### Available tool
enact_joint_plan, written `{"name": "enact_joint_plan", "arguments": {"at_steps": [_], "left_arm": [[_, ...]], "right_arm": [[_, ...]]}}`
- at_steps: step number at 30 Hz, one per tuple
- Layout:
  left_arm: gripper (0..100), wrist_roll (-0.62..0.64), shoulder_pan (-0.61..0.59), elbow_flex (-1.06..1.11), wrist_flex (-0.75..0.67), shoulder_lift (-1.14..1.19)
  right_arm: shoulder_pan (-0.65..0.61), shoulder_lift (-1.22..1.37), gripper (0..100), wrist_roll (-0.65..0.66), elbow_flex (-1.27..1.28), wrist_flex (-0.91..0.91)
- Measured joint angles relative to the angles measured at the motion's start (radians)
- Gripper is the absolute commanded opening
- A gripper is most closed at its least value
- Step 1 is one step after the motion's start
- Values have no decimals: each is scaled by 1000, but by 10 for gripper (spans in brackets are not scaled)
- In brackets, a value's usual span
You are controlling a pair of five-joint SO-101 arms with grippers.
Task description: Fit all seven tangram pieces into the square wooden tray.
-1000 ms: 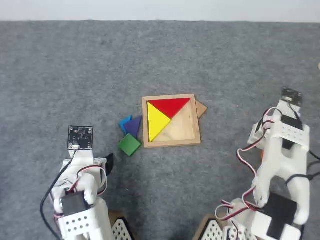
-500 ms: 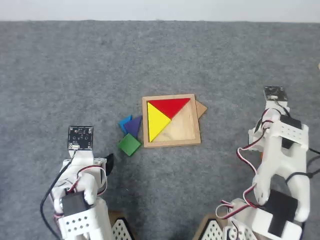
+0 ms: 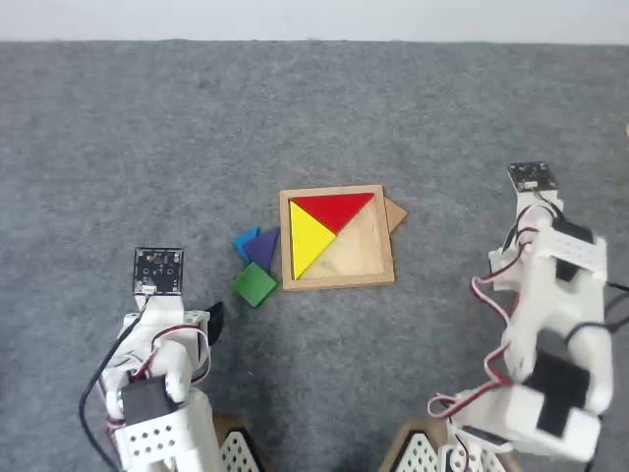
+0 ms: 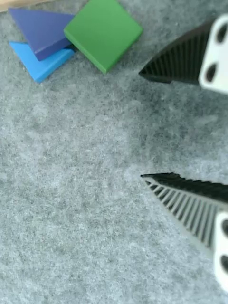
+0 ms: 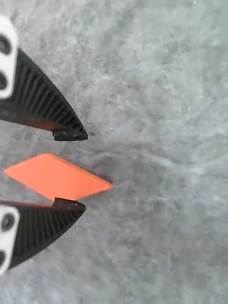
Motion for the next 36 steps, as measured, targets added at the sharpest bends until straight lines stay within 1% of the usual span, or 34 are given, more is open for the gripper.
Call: {"name": "enact_joint_plan", "arguments": {"at_steps": [6,15,20,23,27,30,36], "left_arm": [[298,0,0,0,0,0],[298,0,0,0,0,0],[298,0,0,0,0,0],[298,0,0,0,0,0],[298,0,0,0,0,0],[298,0,0,0,0,0],[298,0,0,0,0,0]], "right_arm": [[0,157,220,0,-100,0],[5,193,217,2,-121,3],[26,94,217,-29,-110,72],[21,-6,217,-35,-40,78],[20,-97,217,-54,92,20],[17,-110,217,-55,172,-34],[-64,-94,216,-28,184,-46]]}}
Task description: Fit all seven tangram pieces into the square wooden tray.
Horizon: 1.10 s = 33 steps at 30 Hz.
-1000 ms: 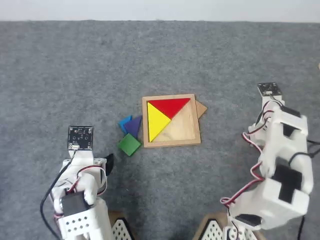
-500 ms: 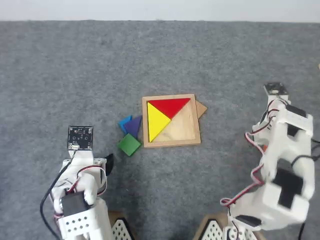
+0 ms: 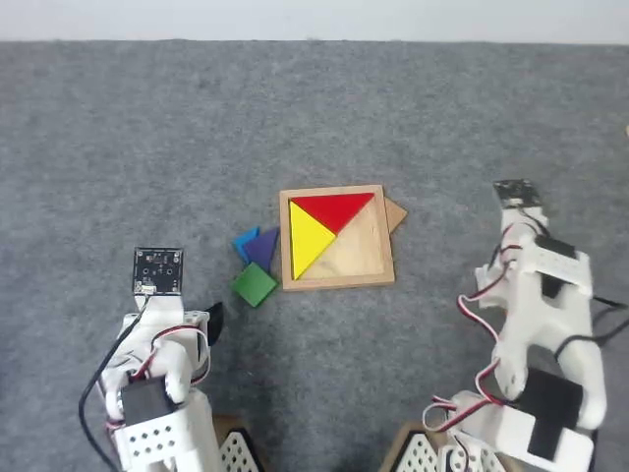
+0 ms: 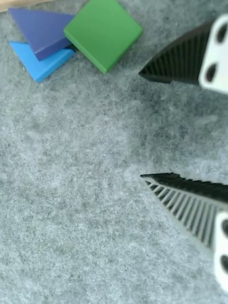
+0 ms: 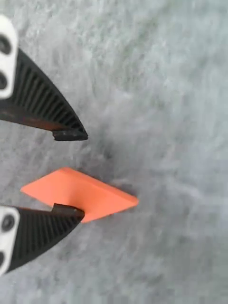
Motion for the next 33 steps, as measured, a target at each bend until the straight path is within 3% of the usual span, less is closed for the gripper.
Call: {"name": "enact_joint_plan", "arguments": {"at_steps": [10,22,33], "left_arm": [[298,0,0,0,0,0],[298,0,0,0,0,0],[298,0,0,0,0,0]], "right_arm": [[-61,11,216,3,-14,23],[81,92,216,77,-52,-9],[232,97,216,34,-84,-26]]}}
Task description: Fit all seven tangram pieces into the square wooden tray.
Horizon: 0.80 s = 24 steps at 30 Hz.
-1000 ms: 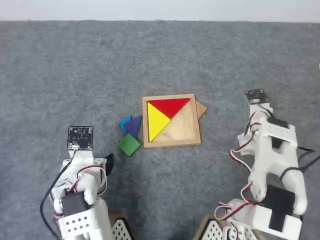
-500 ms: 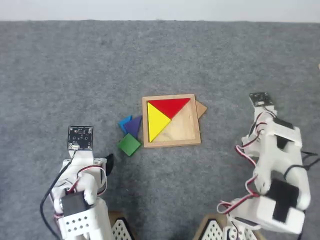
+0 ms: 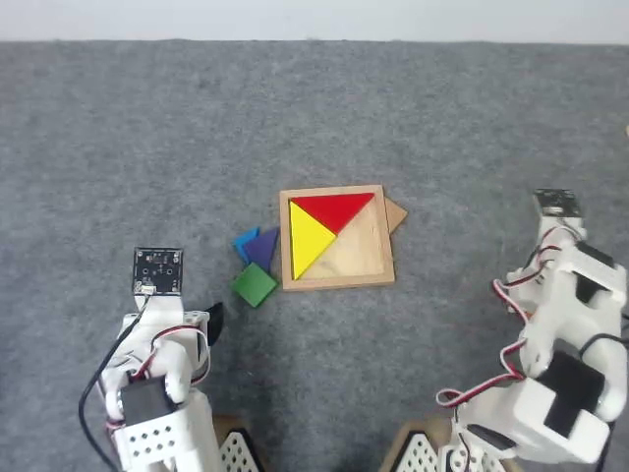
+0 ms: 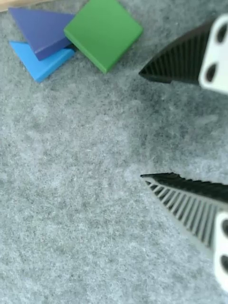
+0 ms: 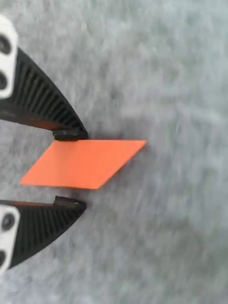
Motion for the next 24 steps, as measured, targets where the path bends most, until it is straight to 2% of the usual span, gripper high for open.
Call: {"name": "enact_joint_plan", "arguments": {"at_steps": [7,15,24], "left_arm": [[298,0,0,0,0,0],[298,0,0,0,0,0],[298,0,0,0,0,0]], "right_arm": [[32,0,215,-107,-28,-40],[18,0,215,-147,-28,-51],[-107,0,215,-109,-28,-6]]}}
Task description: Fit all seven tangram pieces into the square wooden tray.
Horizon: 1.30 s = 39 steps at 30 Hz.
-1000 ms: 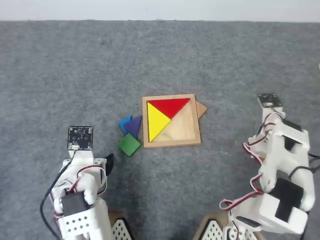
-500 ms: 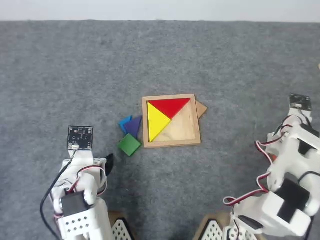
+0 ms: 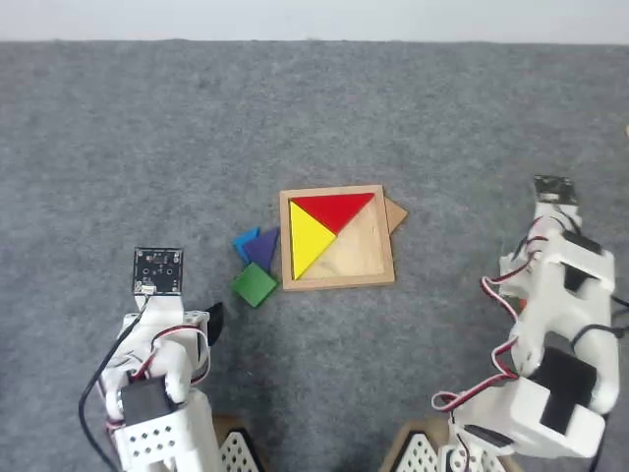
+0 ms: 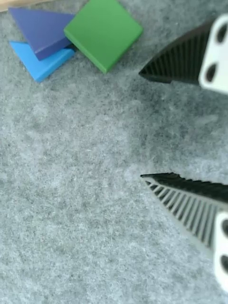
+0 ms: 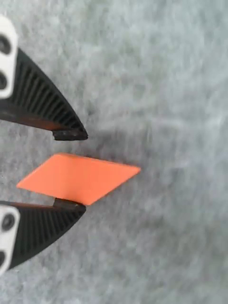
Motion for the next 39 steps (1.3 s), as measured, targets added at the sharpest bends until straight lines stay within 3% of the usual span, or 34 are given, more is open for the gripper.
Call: {"name": "enact_joint_plan", "arguments": {"at_steps": [7,12,18,26,39], "left_arm": [[298,0,0,0,0,0],[298,0,0,0,0,0],[298,0,0,0,0,0],[298,0,0,0,0,0],[298,0,0,0,0,0]], "right_arm": [[-23,0,204,5,-14,52],[-100,-69,99,-43,-41,127],[-160,-170,155,-54,-41,155],[-233,-137,155,-61,-41,146],[-144,11,155,-20,-44,51]]}}
